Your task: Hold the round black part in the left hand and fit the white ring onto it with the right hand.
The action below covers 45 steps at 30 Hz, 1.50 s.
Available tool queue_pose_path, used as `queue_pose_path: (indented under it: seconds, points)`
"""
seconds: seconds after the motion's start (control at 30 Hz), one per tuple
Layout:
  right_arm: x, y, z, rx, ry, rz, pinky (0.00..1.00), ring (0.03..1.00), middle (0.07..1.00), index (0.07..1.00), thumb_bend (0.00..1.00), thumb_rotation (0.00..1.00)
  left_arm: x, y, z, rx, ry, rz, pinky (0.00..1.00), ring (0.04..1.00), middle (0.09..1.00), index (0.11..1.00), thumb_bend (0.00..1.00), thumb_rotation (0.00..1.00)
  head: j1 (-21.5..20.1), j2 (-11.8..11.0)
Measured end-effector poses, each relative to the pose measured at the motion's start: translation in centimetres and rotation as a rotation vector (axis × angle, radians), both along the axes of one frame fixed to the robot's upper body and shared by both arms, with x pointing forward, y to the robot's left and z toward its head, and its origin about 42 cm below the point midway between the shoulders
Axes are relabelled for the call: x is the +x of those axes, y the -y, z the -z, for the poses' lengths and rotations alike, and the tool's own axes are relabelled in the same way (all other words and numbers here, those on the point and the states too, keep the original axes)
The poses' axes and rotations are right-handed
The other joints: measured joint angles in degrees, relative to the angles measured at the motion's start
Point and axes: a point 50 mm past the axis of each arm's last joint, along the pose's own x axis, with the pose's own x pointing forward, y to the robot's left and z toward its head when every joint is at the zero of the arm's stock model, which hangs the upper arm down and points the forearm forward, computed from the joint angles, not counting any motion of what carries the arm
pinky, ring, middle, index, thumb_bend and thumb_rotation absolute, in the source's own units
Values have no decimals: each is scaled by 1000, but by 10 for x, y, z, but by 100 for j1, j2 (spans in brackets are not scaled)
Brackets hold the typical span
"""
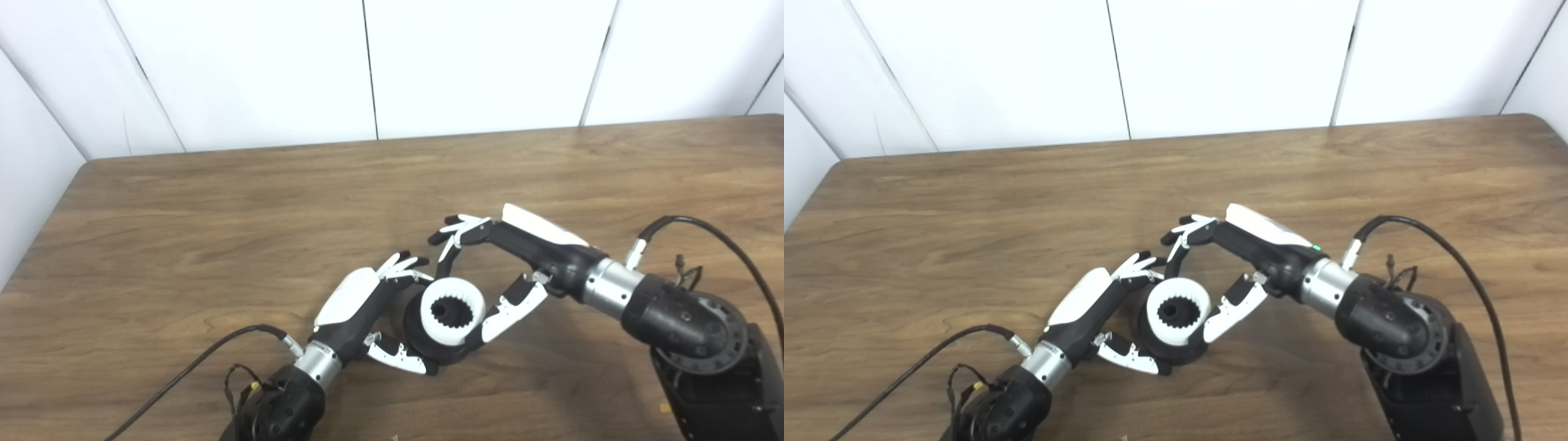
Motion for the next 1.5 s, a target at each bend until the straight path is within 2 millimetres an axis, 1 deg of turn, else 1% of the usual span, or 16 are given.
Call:
queue_pose_path:
  seconds: [0.27, 0.4, 0.67, 0.93, 1.2, 1.5]
  points:
    - [1, -3, 2, 7, 11, 13, 925, 974, 850, 489, 524, 154, 0, 1, -1, 11, 8, 1, 889, 999, 931, 496, 519, 83, 0, -9]
    - [4, -4, 7, 5, 2, 21, 919, 969, 848, 489, 525, 152, 0, 1, -1, 11, 8, 0, 892, 1000, 932, 496, 519, 82, 0, -9]
    - [7, -6, 5, 18, 18, 26, 912, 964, 844, 489, 525, 152, 0, 1, -1, 10, 8, 0, 890, 1000, 931, 496, 519, 82, 0, -9]
    - [12, -6, 9, 17, 4, 39, 909, 960, 841, 489, 525, 152, 0, 1, 0, 11, 9, 0, 893, 1000, 932, 495, 519, 82, 9, 0]
    - [13, -9, 12, 12, -1, 34, 906, 961, 844, 489, 525, 153, 0, 1, 0, 12, 9, -1, 887, 1000, 931, 496, 518, 86, 35, -18]
    - [14, -8, 16, -6, -6, 36, 909, 968, 844, 489, 525, 153, 0, 2, 0, 5, 9, -8, 885, 1000, 934, 496, 519, 84, 53, 26]
